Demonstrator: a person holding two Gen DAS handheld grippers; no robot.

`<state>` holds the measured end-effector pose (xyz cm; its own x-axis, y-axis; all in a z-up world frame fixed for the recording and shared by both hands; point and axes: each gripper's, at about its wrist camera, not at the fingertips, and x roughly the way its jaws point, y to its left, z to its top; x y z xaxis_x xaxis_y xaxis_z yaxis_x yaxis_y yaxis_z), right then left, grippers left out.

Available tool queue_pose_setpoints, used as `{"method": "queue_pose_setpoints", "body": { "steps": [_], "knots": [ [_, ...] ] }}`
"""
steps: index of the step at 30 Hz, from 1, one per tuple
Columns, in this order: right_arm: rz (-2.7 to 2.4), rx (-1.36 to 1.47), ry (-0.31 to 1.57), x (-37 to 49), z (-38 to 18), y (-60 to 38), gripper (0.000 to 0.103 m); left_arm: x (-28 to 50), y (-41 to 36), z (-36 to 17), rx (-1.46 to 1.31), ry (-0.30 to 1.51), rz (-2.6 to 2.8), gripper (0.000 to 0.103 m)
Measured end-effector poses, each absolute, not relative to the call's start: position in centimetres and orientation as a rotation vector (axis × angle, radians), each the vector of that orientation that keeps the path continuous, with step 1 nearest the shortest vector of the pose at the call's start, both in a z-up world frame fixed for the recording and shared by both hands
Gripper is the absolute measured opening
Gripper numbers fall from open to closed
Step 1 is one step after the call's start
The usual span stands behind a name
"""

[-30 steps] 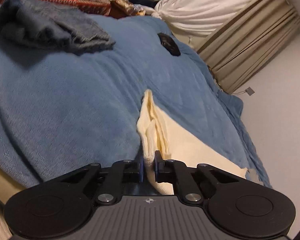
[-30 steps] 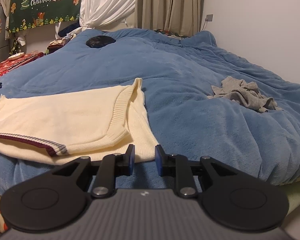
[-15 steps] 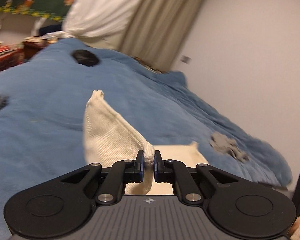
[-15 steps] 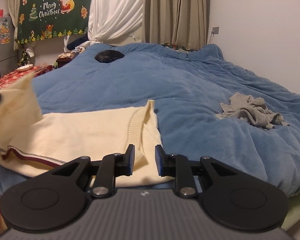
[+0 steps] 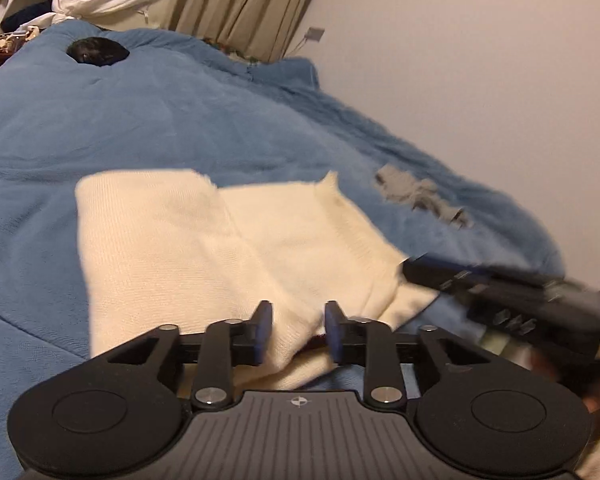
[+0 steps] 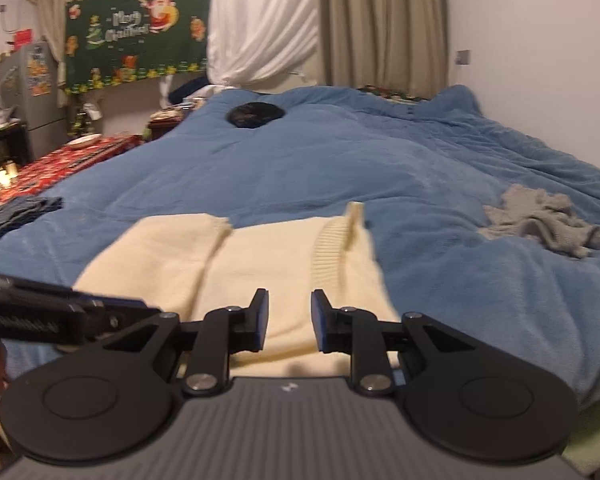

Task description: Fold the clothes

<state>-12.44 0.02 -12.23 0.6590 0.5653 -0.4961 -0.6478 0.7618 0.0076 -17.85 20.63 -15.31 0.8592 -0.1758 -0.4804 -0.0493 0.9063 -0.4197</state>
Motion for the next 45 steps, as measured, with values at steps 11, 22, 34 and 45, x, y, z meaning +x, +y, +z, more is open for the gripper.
{"method": "queue_pose_setpoints", "body": {
  "steps": [11,22,34,45],
  "knots": [
    [0.878,-0.17,0.609,-12.5,-14.0,5.9,0.025,-20.7,26.1,-15.3,-0.521,0.516,0.114,0.026],
    [0.902,-0.19,0.718,-13.3,-15.2,5.6,0.009,-21.6,25.5,-17.1,-0.442,0.572,0.121,0.03],
    [0.855,-0.161,0.615,-11.9,-12.8,5.1,0.02,-20.2,26.0,-14.1,-0.434,0.523,0.101,0.011],
    [0.895,-0.234,0.652,-10.5,-16.7,11.8,0.021,-17.1,25.8,-18.4,-0.391,0.624,0.164,0.007]
  ]
}}
